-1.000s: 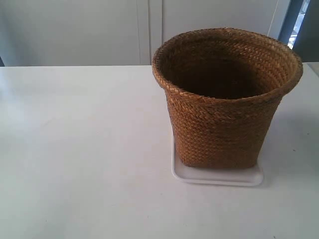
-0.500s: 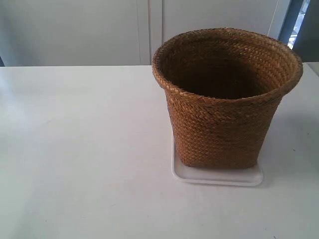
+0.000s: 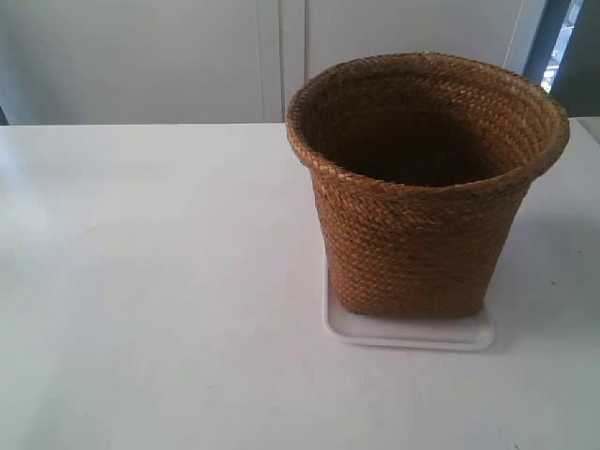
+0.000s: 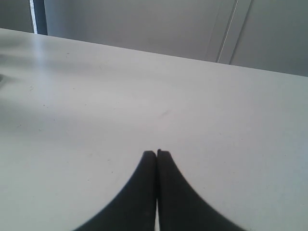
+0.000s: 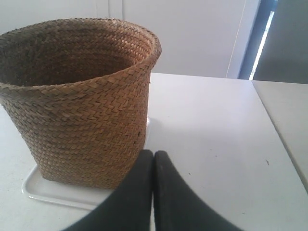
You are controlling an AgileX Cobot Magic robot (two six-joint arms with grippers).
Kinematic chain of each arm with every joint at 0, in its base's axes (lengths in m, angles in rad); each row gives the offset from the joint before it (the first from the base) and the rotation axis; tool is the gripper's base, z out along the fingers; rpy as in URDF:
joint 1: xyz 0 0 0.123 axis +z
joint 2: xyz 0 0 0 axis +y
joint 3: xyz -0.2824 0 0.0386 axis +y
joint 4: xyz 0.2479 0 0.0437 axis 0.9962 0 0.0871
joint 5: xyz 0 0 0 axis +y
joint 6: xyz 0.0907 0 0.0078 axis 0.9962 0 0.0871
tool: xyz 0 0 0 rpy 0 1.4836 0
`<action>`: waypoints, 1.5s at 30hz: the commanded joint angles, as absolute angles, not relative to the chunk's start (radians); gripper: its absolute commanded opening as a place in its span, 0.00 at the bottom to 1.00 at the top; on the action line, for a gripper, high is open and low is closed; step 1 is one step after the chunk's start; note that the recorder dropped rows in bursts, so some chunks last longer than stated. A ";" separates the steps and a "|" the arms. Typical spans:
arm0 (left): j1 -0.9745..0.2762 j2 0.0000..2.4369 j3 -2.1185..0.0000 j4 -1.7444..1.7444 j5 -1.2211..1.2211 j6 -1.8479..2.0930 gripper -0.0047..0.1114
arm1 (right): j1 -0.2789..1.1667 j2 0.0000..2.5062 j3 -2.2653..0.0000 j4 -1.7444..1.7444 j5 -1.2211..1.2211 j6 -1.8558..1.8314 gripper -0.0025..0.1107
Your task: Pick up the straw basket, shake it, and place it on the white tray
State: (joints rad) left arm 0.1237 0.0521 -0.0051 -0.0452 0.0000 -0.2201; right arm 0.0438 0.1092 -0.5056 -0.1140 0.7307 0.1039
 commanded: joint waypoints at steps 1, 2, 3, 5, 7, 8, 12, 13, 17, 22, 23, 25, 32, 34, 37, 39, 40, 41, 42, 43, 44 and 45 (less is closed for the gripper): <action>0.127 0.047 0.000 -0.051 0.000 -0.228 0.04 | 0.040 0.106 -0.502 -0.119 0.720 0.110 0.02; 0.127 0.047 0.000 -0.051 0.000 -0.228 0.04 | 0.040 0.106 -0.502 -0.119 0.720 0.110 0.02; 0.127 0.047 0.000 -0.051 0.000 -0.228 0.04 | 0.040 0.106 -0.502 -0.119 0.720 0.110 0.02; 0.127 0.047 0.000 -0.051 0.000 -0.228 0.04 | 0.040 0.106 -0.502 -0.119 0.720 0.110 0.02; 0.127 0.047 0.000 -0.051 0.000 -0.228 0.04 | 0.040 0.106 -0.502 -0.119 0.720 0.110 0.02; 0.127 0.047 0.000 -0.051 0.000 -0.228 0.04 | 0.040 0.106 -0.502 -0.119 0.720 0.110 0.02; 0.127 0.047 0.000 -0.051 0.000 -0.228 0.04 | 0.040 0.106 -0.502 -0.119 0.720 0.110 0.02; 0.127 0.047 0.000 -0.051 0.000 -0.228 0.04 | 0.040 0.106 -0.502 -0.119 0.720 0.110 0.02; 0.127 0.047 0.000 -0.051 0.000 -0.228 0.04 | 0.040 0.110 -0.474 -0.121 0.711 0.110 0.02; 0.127 0.047 0.000 -0.051 0.000 -0.228 0.04 | 0.040 0.110 -0.414 -0.131 0.665 0.110 0.02; 0.127 0.047 0.000 -0.051 0.000 -0.228 0.04 | 0.040 0.110 -0.403 -0.131 0.648 0.110 0.02; 0.127 0.047 0.000 -0.051 0.000 -0.228 0.04 | 0.040 0.110 -0.384 -0.131 0.619 0.110 0.02; 0.127 0.047 0.000 -0.051 0.000 -0.228 0.04 | 0.040 0.110 -0.300 -0.135 0.346 0.093 0.02; 0.127 0.047 0.000 -0.051 0.000 -0.228 0.04 | 0.040 0.110 -0.250 -0.135 0.253 0.084 0.02; 0.127 0.047 0.000 -0.051 0.000 -0.228 0.04 | 0.040 0.110 -0.163 -0.135 0.114 0.084 0.02; 0.127 0.047 0.000 -0.051 0.000 -0.228 0.04 | 0.040 0.110 -0.105 -0.135 0.016 0.084 0.02; 0.127 0.047 0.000 -0.051 0.000 -0.228 0.04 | 0.040 0.110 -0.083 -0.135 -0.032 0.084 0.02; 0.127 0.047 0.000 -0.051 0.000 -0.228 0.04 | 0.040 0.110 -0.061 -0.135 -0.070 0.084 0.02; 0.127 0.047 0.000 -0.051 0.000 -0.228 0.04 | 0.040 0.110 -0.036 -0.135 -0.104 0.084 0.02; 0.127 0.047 0.000 -0.051 0.000 -0.228 0.04 | 0.040 0.110 -0.012 -0.135 -0.126 0.084 0.02; 0.127 0.047 0.000 -0.051 0.000 -0.228 0.04 | 0.040 0.110 0.000 -0.133 -0.139 0.084 0.02; 0.127 0.047 0.000 -0.051 0.000 -0.228 0.04 | 0.040 0.110 0.000 -0.131 -0.144 0.086 0.02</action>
